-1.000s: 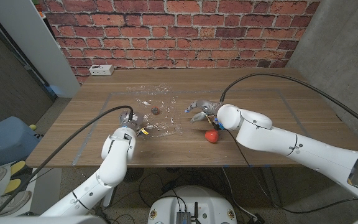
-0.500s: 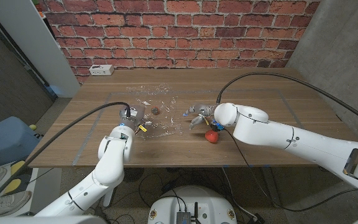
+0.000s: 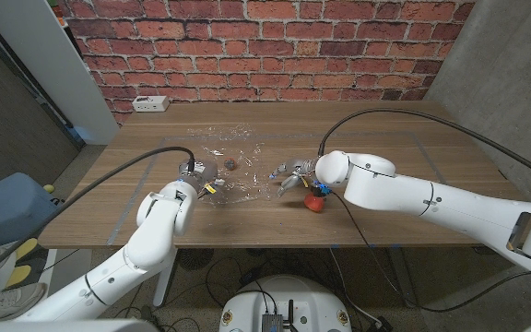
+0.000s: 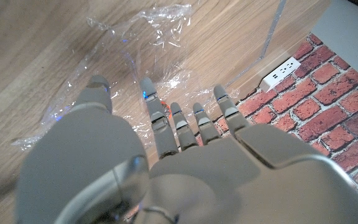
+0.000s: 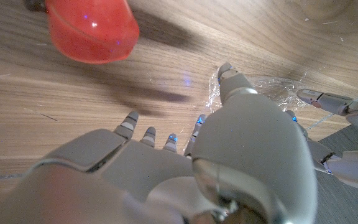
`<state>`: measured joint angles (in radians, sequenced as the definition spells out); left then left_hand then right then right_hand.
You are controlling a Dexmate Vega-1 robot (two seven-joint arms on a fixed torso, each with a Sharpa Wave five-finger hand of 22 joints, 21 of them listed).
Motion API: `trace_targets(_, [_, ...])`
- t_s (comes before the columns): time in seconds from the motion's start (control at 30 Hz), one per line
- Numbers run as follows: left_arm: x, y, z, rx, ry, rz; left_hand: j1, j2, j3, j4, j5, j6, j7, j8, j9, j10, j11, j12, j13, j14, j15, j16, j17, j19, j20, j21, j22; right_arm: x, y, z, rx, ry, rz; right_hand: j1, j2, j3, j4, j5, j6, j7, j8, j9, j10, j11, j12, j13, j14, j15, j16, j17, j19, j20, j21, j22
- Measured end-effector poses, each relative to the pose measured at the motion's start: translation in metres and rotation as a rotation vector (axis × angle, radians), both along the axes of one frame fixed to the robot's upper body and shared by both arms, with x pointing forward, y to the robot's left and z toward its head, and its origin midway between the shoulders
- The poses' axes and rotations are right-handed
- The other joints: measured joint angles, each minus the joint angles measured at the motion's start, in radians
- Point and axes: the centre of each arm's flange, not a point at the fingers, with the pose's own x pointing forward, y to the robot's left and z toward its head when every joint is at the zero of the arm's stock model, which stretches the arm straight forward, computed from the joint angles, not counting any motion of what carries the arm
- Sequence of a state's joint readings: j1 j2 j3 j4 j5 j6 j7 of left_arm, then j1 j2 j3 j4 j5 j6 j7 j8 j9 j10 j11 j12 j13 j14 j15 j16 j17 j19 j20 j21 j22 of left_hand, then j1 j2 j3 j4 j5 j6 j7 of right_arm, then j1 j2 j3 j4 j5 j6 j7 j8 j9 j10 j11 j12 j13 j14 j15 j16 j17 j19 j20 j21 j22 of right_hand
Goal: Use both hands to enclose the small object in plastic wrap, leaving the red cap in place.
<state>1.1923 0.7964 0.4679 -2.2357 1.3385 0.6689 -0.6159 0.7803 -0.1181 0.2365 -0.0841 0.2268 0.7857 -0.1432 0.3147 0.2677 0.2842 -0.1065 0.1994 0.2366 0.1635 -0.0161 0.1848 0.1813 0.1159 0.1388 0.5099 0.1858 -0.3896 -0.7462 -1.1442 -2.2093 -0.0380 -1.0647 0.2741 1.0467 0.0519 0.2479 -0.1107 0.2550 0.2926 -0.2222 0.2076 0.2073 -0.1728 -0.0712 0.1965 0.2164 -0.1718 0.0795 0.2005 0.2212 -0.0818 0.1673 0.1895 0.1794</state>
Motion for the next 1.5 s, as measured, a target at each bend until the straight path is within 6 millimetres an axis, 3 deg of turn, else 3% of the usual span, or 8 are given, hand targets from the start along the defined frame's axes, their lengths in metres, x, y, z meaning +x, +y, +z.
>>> trace_targets(0.13, [0.001,0.001,-0.004,0.001,0.037,0.014,0.013,-0.015,-0.01,-0.01,0.014,-0.025,-0.029,-0.026,-0.013,-0.02,-0.002,0.0,-0.002,-0.013,0.008,0.0,0.0,-0.002,0.002,-0.005,0.0,0.001,0.0,-0.004,-0.004,0.006,-0.001,0.015,0.015,0.005,-0.012,0.0,0.013,0.001,0.008,0.0,0.001,-0.01,0.007,0.0,0.002,-0.013,0.005,-0.002,0.013,-0.013,0.008,0.0])
trace_targets(0.2, [-0.009,0.001,0.007,0.045,0.022,0.018,0.027,-0.011,-0.014,-0.014,0.02,-0.037,-0.034,-0.034,-0.017,-0.033,-0.003,0.0,-0.005,-0.023,0.009,0.0,0.0,-0.002,0.002,-0.011,0.0,-0.001,0.005,-0.007,0.012,0.002,0.023,0.018,0.018,0.009,-0.015,0.0,0.02,0.001,0.008,0.0,0.001,-0.02,0.011,0.0,0.0,-0.021,0.01,-0.003,0.018,-0.017,0.008,0.0])
trace_targets(0.47, [-0.014,0.007,0.01,0.093,0.021,0.094,0.059,-0.003,-0.016,-0.025,0.032,-0.099,-0.019,-0.067,-0.026,-0.055,-0.006,0.0,-0.006,-0.033,0.009,0.0,0.0,-0.004,-0.007,-0.022,0.0,0.003,0.005,-0.025,0.022,0.035,0.018,0.046,0.022,0.009,-0.031,0.0,0.043,-0.001,0.015,0.0,0.014,-0.033,0.019,0.0,0.0,-0.032,0.022,-0.008,0.047,-0.028,0.023,-0.003])
trace_targets(0.5, [-0.016,0.002,0.002,0.086,0.037,0.084,0.064,0.002,-0.016,-0.025,0.032,-0.099,-0.019,-0.071,-0.026,-0.055,-0.006,0.0,-0.008,-0.033,0.009,0.0,0.0,-0.004,-0.007,-0.022,0.0,0.0,0.016,-0.016,0.045,-0.032,0.076,0.049,0.019,0.009,-0.031,0.001,0.046,0.001,0.015,0.0,0.018,-0.036,0.019,0.0,0.0,-0.036,0.022,-0.008,0.05,-0.031,0.023,-0.003])
trace_targets(0.93, [-0.019,0.007,-0.008,0.119,0.021,0.19,0.121,0.051,0.003,-0.044,0.043,-0.151,-0.025,-0.093,-0.031,-0.062,-0.009,0.004,-0.009,-0.033,0.009,0.004,0.0,0.002,-0.012,-0.026,0.0,0.003,0.028,-0.029,0.104,-0.086,0.149,0.103,0.026,0.013,-0.044,0.004,0.138,0.001,0.04,0.0,0.08,-0.062,0.041,-0.003,0.04,-0.063,0.033,-0.017,0.106,-0.062,0.031,-0.003])
trace_targets(1.13, [-0.016,0.01,-0.012,0.129,0.006,0.21,0.141,0.063,0.006,-0.048,0.043,-0.155,-0.037,-0.093,-0.031,-0.049,-0.023,0.012,-0.009,-0.011,-0.013,0.009,0.0,0.009,-0.019,-0.026,0.0,0.007,0.031,-0.033,0.108,-0.094,0.154,0.108,0.021,0.009,-0.048,0.004,0.174,0.001,0.044,0.0,0.102,-0.066,0.041,-0.003,0.06,-0.065,0.037,-0.017,0.128,-0.062,0.031,-0.003])
trace_targets(1.3, [-0.012,0.015,-0.017,0.128,-0.017,0.208,0.164,0.086,0.007,-0.048,0.043,-0.122,-0.069,-0.084,-0.036,-0.017,-0.033,0.023,-0.009,0.009,-0.021,0.016,0.0,0.03,-0.019,-0.026,0.0,0.011,0.033,-0.035,0.108,-0.116,0.152,0.108,0.021,0.001,-0.04,0.004,0.204,0.002,0.048,-0.003,0.132,-0.061,0.051,-0.007,0.081,-0.069,0.04,-0.017,0.149,-0.061,0.038,-0.002])
trace_targets(1.5, [-0.006,0.019,-0.022,0.125,-0.027,0.2,0.188,0.128,0.017,-0.049,0.023,-0.073,-0.072,-0.075,-0.042,0.022,-0.032,0.039,-0.01,0.037,-0.025,0.024,0.0,0.045,-0.023,-0.026,0.001,0.017,0.034,-0.035,0.103,-0.138,0.139,0.108,0.021,-0.011,-0.036,0.004,0.241,0.003,0.055,-0.003,0.166,-0.056,0.055,-0.007,0.104,-0.073,0.048,-0.017,0.175,-0.068,0.041,-0.002])
